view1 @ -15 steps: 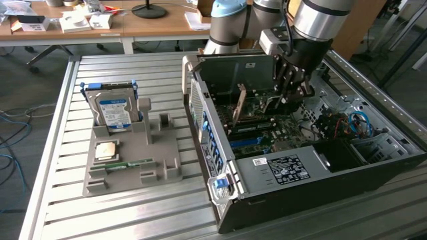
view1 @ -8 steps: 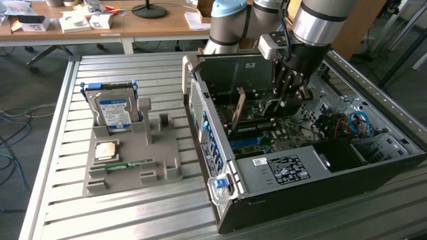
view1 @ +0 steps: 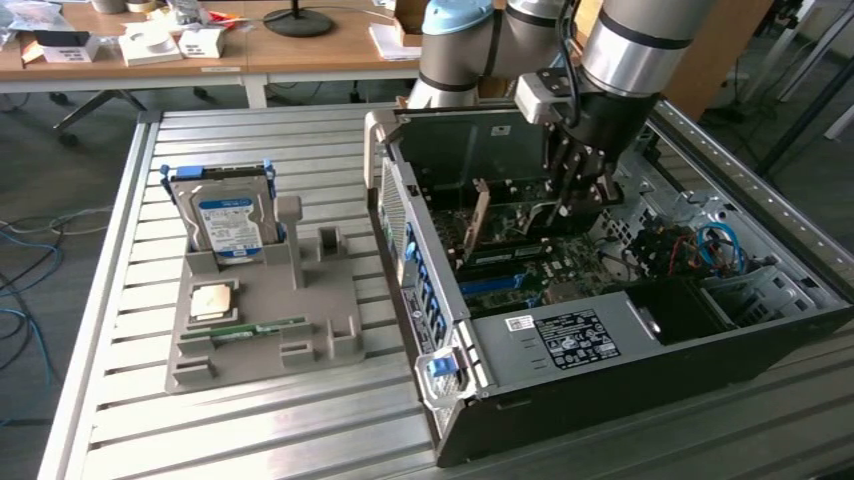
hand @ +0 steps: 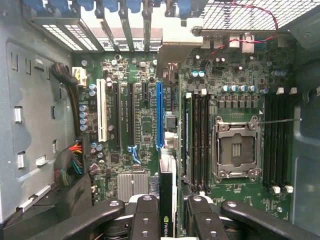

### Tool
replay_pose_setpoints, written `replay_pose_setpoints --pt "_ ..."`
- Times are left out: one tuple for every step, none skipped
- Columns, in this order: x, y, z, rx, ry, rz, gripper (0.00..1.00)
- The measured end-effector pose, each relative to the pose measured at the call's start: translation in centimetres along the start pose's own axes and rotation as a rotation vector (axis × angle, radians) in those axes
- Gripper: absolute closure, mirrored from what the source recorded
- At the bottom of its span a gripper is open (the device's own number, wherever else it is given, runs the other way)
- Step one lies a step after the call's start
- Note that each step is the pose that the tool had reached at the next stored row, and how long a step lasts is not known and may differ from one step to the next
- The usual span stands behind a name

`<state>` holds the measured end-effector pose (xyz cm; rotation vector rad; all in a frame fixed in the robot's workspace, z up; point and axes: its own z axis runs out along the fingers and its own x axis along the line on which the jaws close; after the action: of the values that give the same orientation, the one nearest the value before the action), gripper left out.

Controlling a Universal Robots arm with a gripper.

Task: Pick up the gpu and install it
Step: 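Insert the gpu into the slot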

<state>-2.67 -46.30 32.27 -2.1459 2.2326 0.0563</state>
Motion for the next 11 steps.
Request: replay_pose_setpoints --pt "0.01 0.0 0.14 0.0001 -0.0003 0.0 0.74" --pt "0.02 0.0 0.29 0.0001 -0.0002 0.0 0.74" --pt "0.03 0.0 0.43 0.0 0.0 0.0 0.74" --pt "0.04 0.0 0.59 -0.0001 0.0001 0.0 0.74" --pt "0.04 0.0 0.74 -0.0001 -0.0001 0.0 0.74" --pt "0.05 0.0 0.84 0.0 -0.0002 0.0 0.74" --pt "0.05 0.0 0.84 -0.0001 0.0001 0.0 0.74" --pt "0.05 0.0 0.84 -0.0001 0.0001 0.0 0.74" --pt "0.05 0.0 0.84 -0.0001 0.0001 0.0 0.74" --pt "0.05 0.0 0.84 0.0 0.0 0.0 0.74" --pt "0.05 0.0 0.84 -0.0001 0.0 0.0 0.74"
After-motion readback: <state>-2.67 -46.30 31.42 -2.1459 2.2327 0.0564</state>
